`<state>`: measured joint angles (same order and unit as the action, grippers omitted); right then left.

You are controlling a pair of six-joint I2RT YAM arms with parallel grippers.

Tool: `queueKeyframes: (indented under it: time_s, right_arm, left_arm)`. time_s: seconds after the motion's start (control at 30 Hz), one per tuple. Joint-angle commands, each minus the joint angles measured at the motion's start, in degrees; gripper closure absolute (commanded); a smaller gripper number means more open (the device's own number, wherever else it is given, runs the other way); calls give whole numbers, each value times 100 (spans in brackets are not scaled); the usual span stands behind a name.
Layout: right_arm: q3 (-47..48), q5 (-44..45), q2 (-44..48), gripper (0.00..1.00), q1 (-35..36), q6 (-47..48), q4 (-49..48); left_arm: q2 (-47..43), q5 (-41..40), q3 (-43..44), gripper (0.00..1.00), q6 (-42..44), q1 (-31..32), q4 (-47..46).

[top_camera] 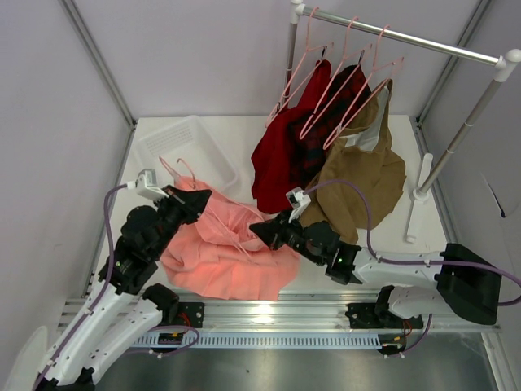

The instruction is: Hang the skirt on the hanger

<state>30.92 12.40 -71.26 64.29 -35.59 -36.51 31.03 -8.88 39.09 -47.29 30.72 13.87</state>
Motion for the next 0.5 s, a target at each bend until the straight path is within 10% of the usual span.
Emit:
queueKeyframes:
  time_s: [0.0,0.47]
  right_arm:
    - [134,-642,-176,100,-48,685,-1726]
    - [-314,-1548,-766,100,-795,-17,-2501]
  left_arm:
    - [-202,-253,-15,100,-509,-136,-174]
    - [-501,-1484,-665,100,-606,-145,-147]
